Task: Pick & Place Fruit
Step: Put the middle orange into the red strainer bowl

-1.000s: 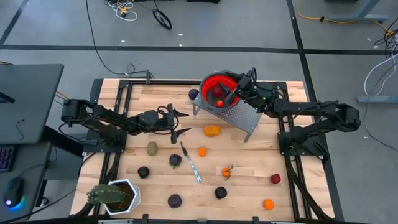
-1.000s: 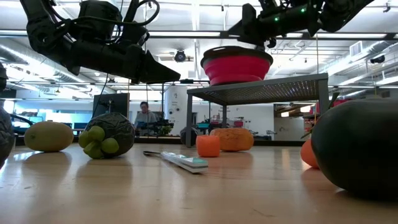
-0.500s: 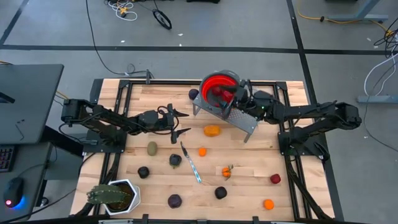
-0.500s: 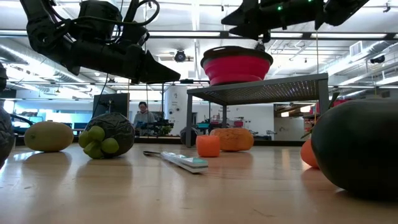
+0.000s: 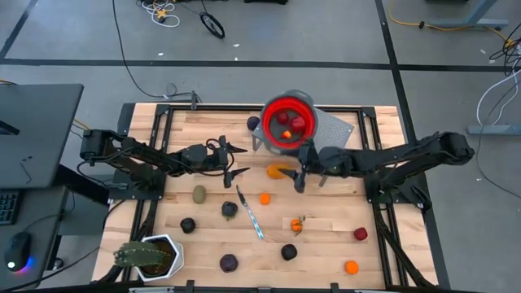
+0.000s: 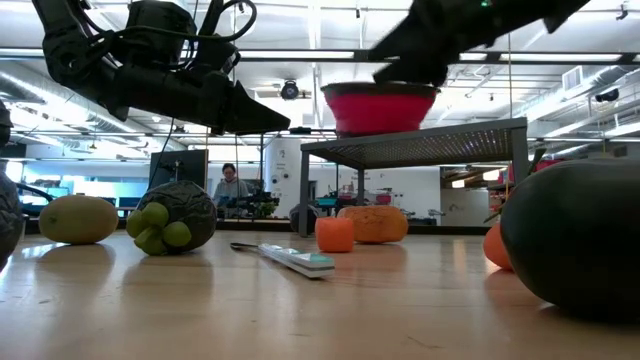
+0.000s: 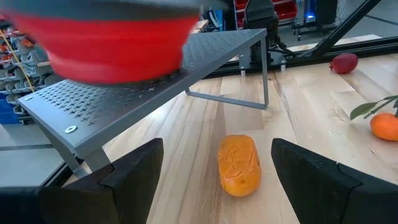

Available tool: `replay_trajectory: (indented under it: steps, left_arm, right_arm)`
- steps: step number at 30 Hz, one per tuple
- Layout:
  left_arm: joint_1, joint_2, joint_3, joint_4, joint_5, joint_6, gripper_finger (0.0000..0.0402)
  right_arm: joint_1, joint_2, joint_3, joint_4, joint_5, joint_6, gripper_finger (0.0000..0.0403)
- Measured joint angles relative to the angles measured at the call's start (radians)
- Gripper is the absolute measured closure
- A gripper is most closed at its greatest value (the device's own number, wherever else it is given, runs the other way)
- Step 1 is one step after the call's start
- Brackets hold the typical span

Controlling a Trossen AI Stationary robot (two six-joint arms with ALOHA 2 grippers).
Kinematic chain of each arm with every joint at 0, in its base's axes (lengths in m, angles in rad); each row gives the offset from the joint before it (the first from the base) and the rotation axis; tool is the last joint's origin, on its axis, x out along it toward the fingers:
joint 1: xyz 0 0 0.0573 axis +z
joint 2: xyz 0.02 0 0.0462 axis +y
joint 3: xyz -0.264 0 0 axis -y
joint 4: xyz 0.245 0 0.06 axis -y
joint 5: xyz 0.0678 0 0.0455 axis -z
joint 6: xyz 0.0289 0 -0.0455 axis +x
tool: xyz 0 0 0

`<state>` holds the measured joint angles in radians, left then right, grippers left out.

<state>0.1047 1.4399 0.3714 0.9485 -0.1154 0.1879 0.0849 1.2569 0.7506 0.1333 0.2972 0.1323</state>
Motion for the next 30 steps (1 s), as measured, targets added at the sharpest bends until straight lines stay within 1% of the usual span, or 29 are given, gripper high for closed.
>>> replay_trajectory:
  steps: [2,4,7,8,12,19,26,28,30]
  left_arm:
    - [0.000,0.000,0.000,0.000,0.000,0.000,0.0095]
    - [0.000,0.000,0.000,0.000,0.000,0.000,0.0095]
    - [0.000,0.000,0.000,0.000,0.000,0.000,0.0095]
    - [0.000,0.000,0.000,0.000,0.000,0.000,0.0095]
    - [0.000,0.000,0.000,0.000,0.000,0.000,0.0095]
    - [0.000,0.000,0.000,0.000,0.000,0.000,0.0095]
    - [0.000,0.000,0.000,0.000,0.000,0.000,0.0095]
    - [0.000,0.000,0.000,0.000,0.000,0.000,0.0095]
    - [0.000,0.000,0.000,0.000,0.000,0.000,0.0095]
  right_arm:
    - [0.020,0.004,-0.008,-0.043,0.000,0.028,0.0118]
    - [0.040,0.004,-0.011,-0.041,-0.008,0.036,0.0118]
    - [0.070,0.003,-0.011,-0.032,-0.058,0.027,0.0118]
    - [0.079,0.003,-0.011,-0.033,-0.052,0.020,0.0118]
    - [0.088,-0.016,-0.011,-0.024,0.069,-0.023,0.0118]
    - [0.086,-0.069,-0.011,-0.003,0.173,-0.069,0.0118]
    - [0.086,-0.083,-0.011,-0.039,0.163,-0.070,0.0118]
    - [0.086,-0.083,-0.010,-0.050,0.129,-0.069,0.0118]
    - [0.086,-0.083,-0.010,-0.069,0.062,-0.069,0.0118]
